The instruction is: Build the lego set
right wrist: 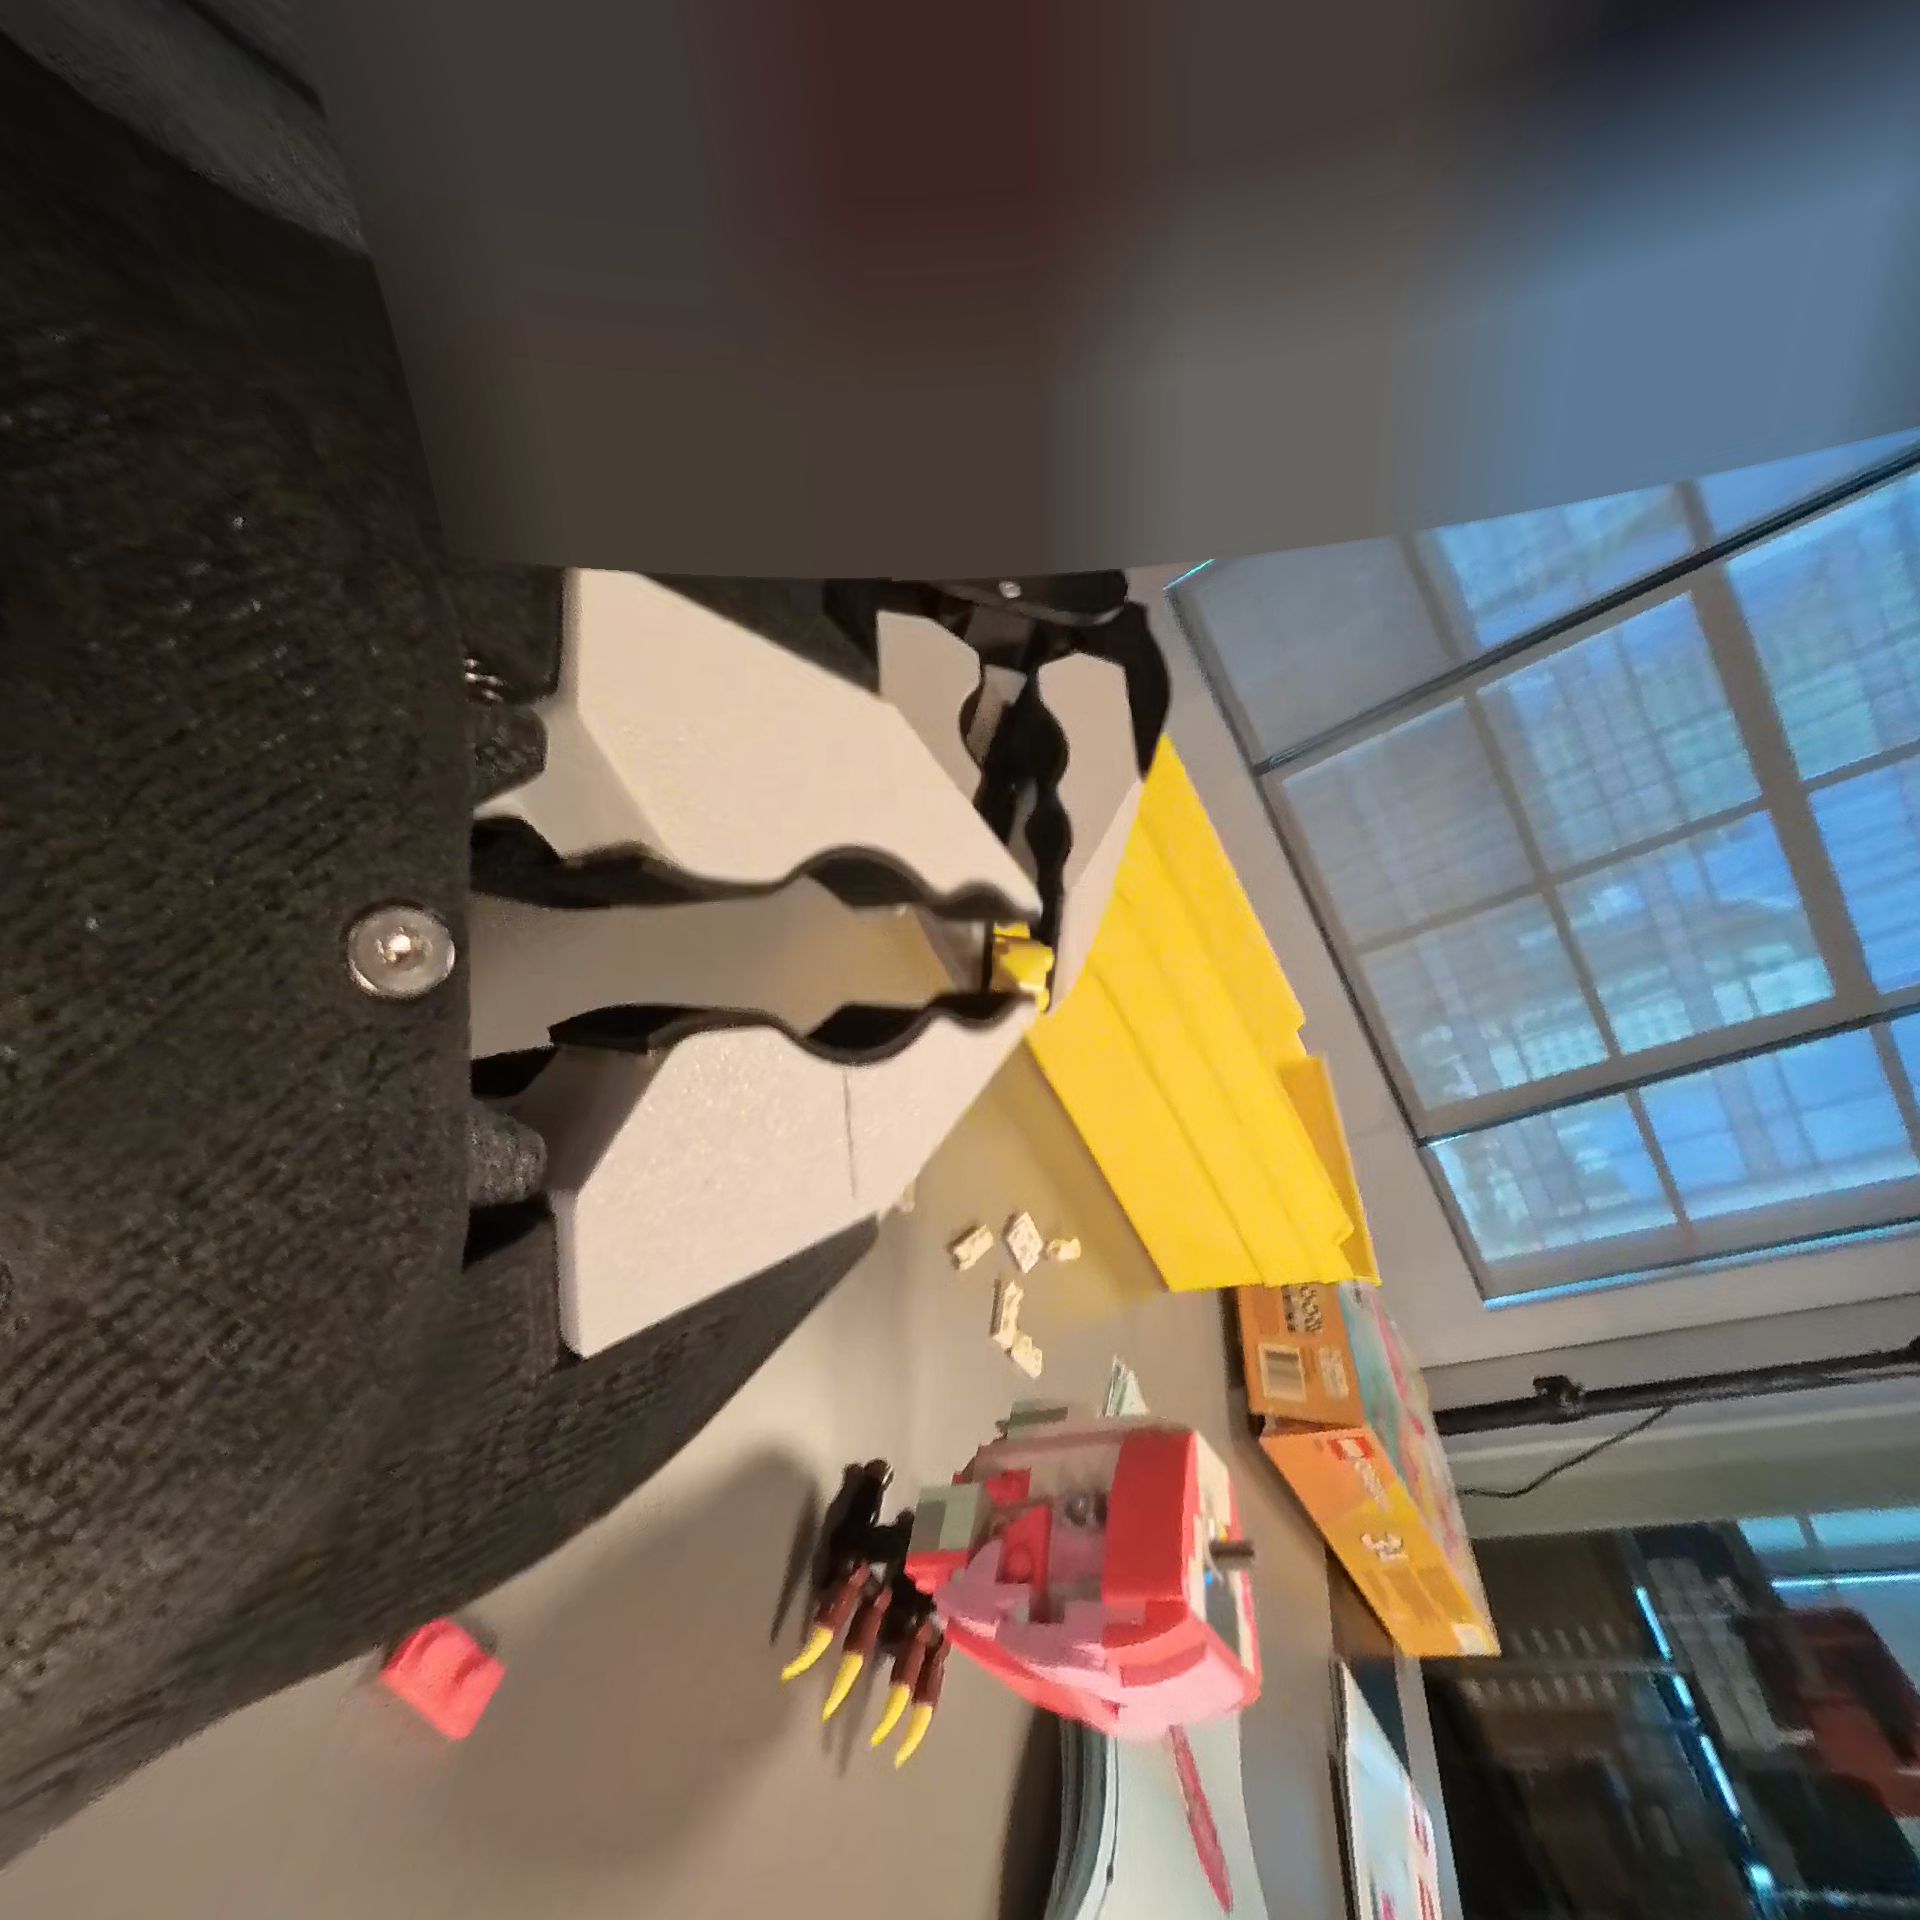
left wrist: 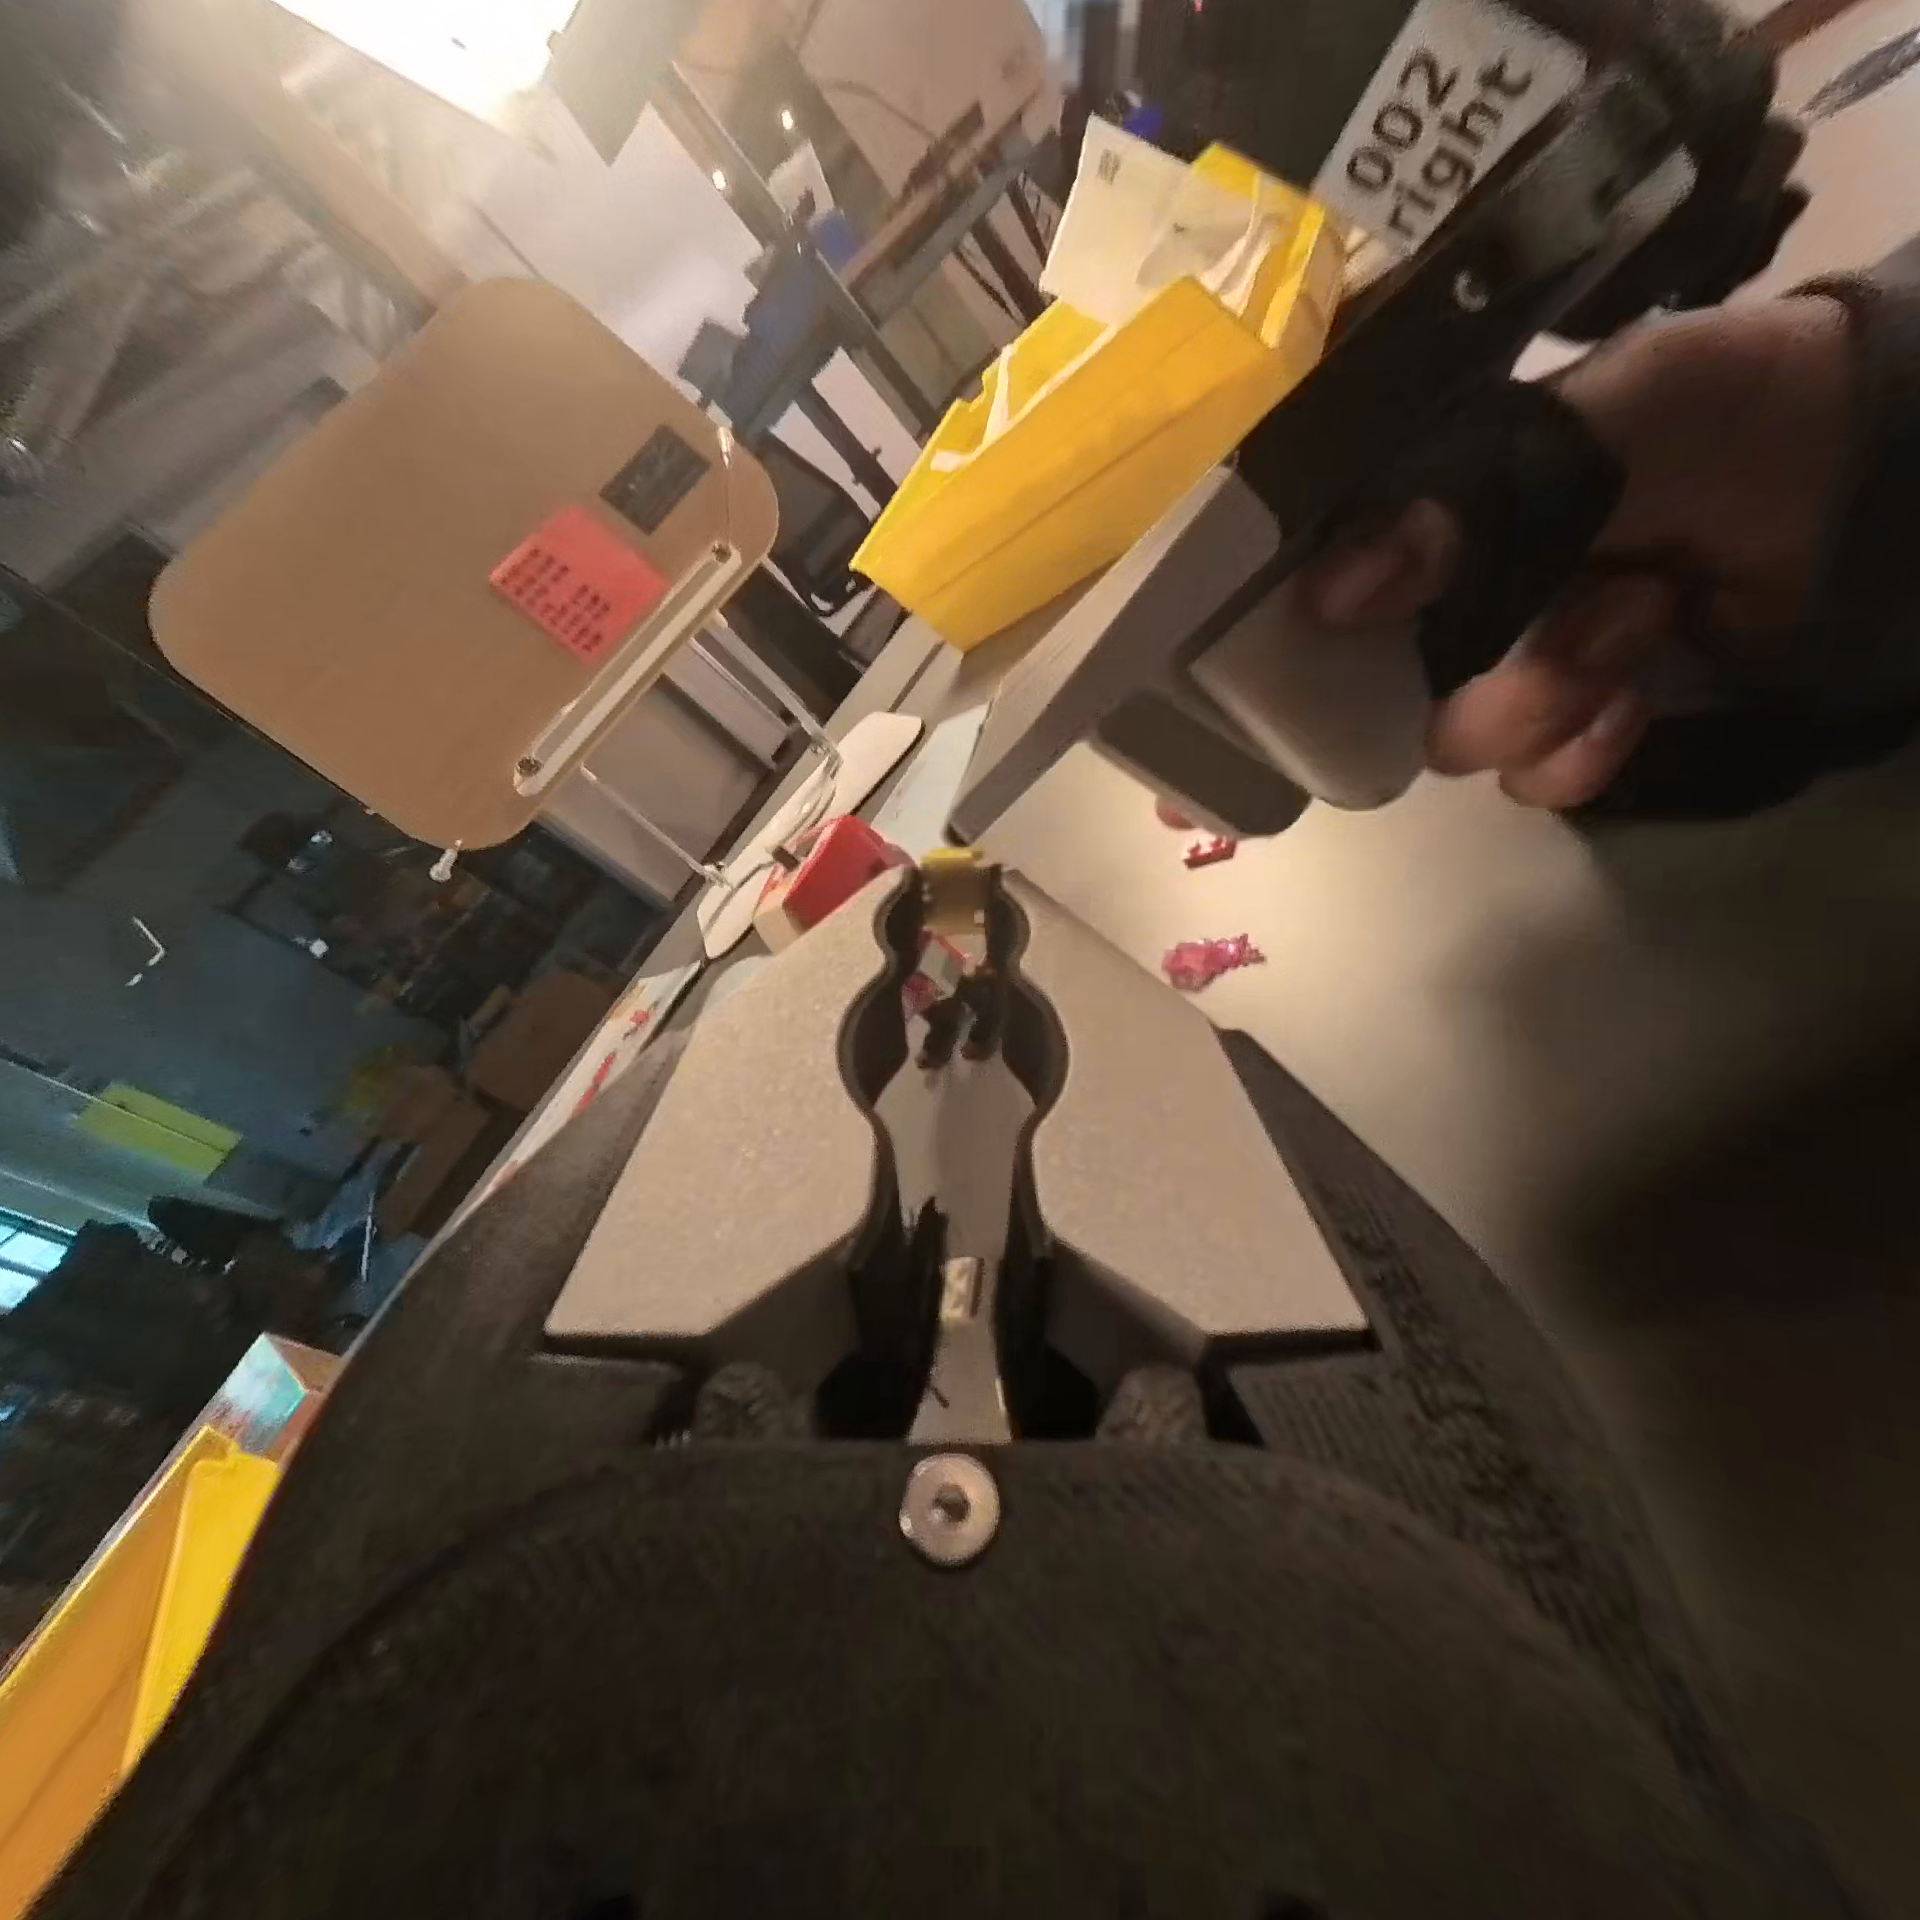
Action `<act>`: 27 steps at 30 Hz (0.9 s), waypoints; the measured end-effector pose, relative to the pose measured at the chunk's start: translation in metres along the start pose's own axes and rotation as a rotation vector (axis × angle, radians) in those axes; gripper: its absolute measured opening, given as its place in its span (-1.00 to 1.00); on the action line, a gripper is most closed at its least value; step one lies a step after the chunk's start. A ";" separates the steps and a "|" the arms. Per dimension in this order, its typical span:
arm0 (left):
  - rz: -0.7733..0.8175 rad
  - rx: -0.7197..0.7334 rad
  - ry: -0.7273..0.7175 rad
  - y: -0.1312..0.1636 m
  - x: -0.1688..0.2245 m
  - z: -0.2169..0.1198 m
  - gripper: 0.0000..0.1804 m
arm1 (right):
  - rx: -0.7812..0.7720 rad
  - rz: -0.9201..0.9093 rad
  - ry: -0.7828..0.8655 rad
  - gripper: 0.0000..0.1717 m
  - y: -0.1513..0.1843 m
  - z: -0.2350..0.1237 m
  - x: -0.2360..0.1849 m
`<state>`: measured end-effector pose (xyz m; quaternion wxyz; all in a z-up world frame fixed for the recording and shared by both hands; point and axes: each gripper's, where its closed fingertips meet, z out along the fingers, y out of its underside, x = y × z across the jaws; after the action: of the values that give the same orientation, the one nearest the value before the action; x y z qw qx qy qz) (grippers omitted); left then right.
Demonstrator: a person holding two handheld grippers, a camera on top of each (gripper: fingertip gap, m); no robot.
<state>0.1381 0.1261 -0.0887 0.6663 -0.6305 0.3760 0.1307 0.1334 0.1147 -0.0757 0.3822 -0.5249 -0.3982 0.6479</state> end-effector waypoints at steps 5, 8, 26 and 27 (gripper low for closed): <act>0.099 -0.078 0.017 0.009 0.010 0.006 -0.89 | -0.123 -0.110 0.076 -0.91 0.011 -0.005 0.006; 0.136 -0.081 0.029 0.009 0.015 0.008 -0.89 | -0.188 -0.074 0.096 -0.83 0.019 -0.006 0.012; 0.117 -0.036 0.097 0.000 0.027 0.007 -0.89 | -0.213 0.007 0.071 -0.83 0.024 -0.011 0.009; 0.110 -0.029 0.100 -0.001 0.028 0.007 -0.89 | -0.218 0.003 0.070 -0.83 0.025 -0.011 0.009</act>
<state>0.1598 0.1242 -0.1072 0.6294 -0.6242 0.4410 0.1407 0.1412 0.1142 -0.1031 0.3357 -0.5860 -0.4521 0.5827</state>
